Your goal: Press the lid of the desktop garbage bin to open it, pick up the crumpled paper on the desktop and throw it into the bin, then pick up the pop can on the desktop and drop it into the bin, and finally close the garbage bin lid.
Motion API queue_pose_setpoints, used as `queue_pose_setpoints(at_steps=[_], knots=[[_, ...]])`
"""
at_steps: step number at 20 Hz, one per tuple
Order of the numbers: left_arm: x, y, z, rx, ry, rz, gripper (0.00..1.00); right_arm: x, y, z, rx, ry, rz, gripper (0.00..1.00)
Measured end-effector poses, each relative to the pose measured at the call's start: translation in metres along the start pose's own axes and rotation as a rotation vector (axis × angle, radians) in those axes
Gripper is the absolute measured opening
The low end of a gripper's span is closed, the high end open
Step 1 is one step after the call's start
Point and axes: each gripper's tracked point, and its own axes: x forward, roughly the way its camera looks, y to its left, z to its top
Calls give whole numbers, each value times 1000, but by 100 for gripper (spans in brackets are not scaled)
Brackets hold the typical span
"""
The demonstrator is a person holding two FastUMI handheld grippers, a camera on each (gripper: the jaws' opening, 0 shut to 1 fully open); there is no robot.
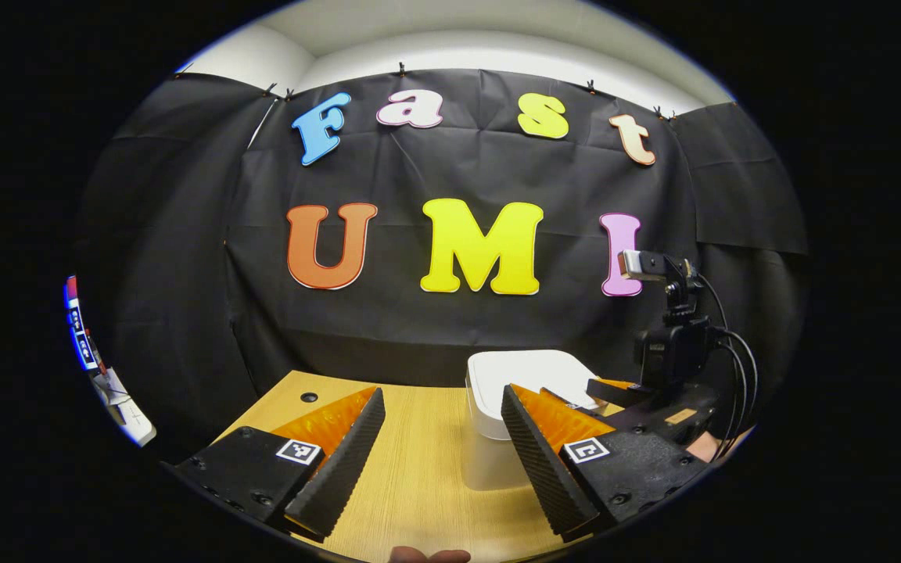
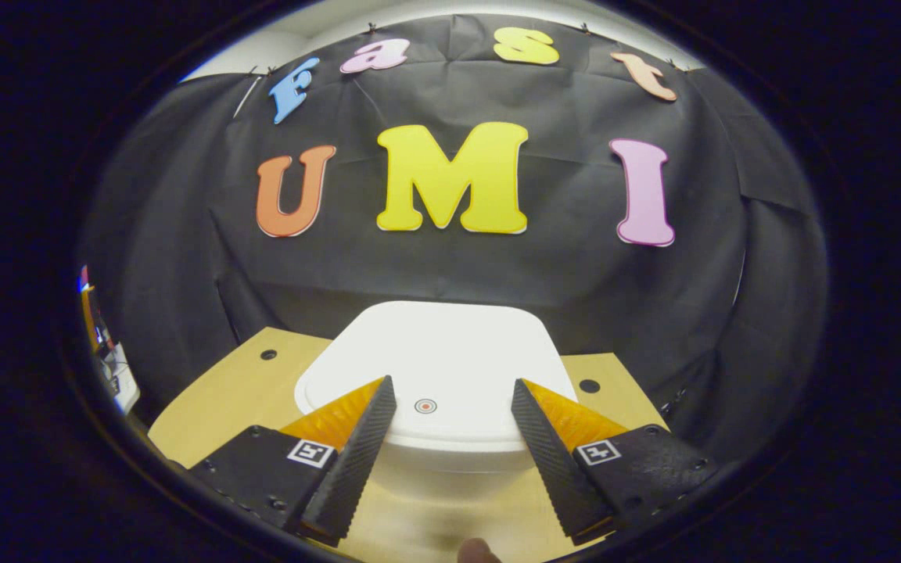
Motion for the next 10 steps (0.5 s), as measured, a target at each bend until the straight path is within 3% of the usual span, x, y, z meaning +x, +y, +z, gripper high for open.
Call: queue_pose_setpoints(at_steps=[5, 10], knots=[[6, -4, 10, 13, -22, -2, 96, -13, -11, 21, 70, -64, 34, 96], [22, -14, 30, 49, -67, -3, 100, -66, -57, 69, -16, -253, -42, 97]])
